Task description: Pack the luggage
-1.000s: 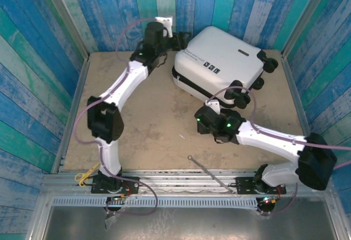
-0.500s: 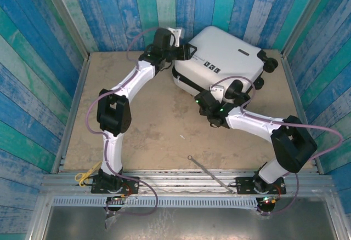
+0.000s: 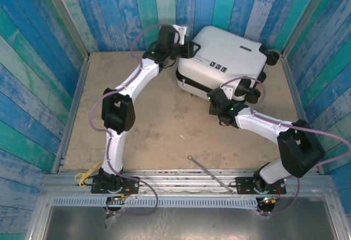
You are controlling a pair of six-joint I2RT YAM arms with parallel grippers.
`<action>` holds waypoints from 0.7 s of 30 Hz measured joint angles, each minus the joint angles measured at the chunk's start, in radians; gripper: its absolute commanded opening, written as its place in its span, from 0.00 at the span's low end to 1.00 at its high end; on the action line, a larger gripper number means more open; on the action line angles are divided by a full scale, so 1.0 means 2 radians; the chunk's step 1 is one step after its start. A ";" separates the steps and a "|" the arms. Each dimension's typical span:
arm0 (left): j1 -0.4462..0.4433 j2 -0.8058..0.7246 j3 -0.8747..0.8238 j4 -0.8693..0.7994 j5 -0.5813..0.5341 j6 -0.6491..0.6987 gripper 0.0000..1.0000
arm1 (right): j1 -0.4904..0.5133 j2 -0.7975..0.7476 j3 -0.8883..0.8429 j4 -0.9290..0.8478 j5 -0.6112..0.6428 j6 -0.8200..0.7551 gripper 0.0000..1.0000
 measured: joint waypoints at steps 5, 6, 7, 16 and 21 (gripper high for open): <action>-0.030 0.001 0.000 -0.012 -0.008 0.023 0.50 | 0.002 0.019 0.003 0.005 0.001 -0.012 0.48; -0.035 0.002 0.000 -0.012 -0.009 0.026 0.50 | 0.001 0.021 0.003 0.005 0.003 -0.017 0.46; -0.039 0.003 0.001 -0.012 -0.009 0.027 0.49 | -0.001 0.022 0.004 0.003 0.004 -0.020 0.46; -0.039 0.022 0.010 -0.015 -0.014 0.029 0.47 | -0.037 -0.026 -0.036 0.013 0.047 -0.046 0.26; -0.040 0.056 0.062 -0.032 -0.028 0.033 0.47 | -0.043 -0.073 -0.072 0.048 0.052 -0.096 0.03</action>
